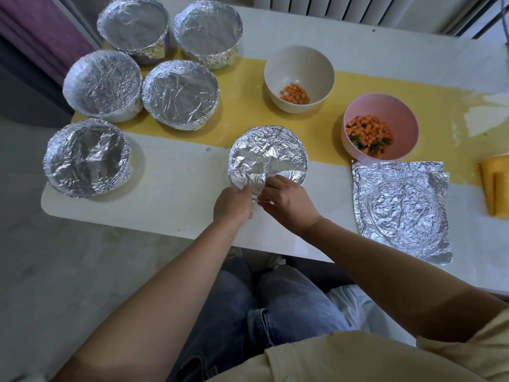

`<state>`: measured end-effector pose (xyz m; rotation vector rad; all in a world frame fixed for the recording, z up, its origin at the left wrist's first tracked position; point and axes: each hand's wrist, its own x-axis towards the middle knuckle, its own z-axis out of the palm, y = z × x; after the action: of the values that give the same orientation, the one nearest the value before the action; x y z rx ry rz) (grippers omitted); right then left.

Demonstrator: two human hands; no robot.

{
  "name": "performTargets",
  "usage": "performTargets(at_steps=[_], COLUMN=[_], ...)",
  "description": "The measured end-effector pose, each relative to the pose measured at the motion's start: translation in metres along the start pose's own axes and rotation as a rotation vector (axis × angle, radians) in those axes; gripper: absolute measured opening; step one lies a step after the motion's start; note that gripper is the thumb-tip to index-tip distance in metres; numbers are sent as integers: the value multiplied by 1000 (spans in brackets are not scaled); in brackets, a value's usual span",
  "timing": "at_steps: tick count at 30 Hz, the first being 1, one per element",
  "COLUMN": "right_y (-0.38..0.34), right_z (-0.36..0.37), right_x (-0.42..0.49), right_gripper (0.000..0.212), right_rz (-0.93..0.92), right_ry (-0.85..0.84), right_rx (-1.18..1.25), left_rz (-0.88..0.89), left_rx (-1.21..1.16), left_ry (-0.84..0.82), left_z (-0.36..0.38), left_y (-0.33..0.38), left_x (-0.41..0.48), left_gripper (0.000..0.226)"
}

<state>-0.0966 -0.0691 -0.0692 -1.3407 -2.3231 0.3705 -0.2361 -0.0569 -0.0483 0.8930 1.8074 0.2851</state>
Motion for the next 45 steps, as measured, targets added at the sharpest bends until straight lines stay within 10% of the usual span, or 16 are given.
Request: performTargets(at_steps=[45], right_y=[5], right_z=[0], right_x=[7], right_gripper=[27], right_rz=[-65], right_ry=[36], right_rx=[-2], left_rz=[-148], left_rx=[-158], left_ry=[-192], left_z=[3], left_y=[21], left_x=[-12], left_gripper=[29])
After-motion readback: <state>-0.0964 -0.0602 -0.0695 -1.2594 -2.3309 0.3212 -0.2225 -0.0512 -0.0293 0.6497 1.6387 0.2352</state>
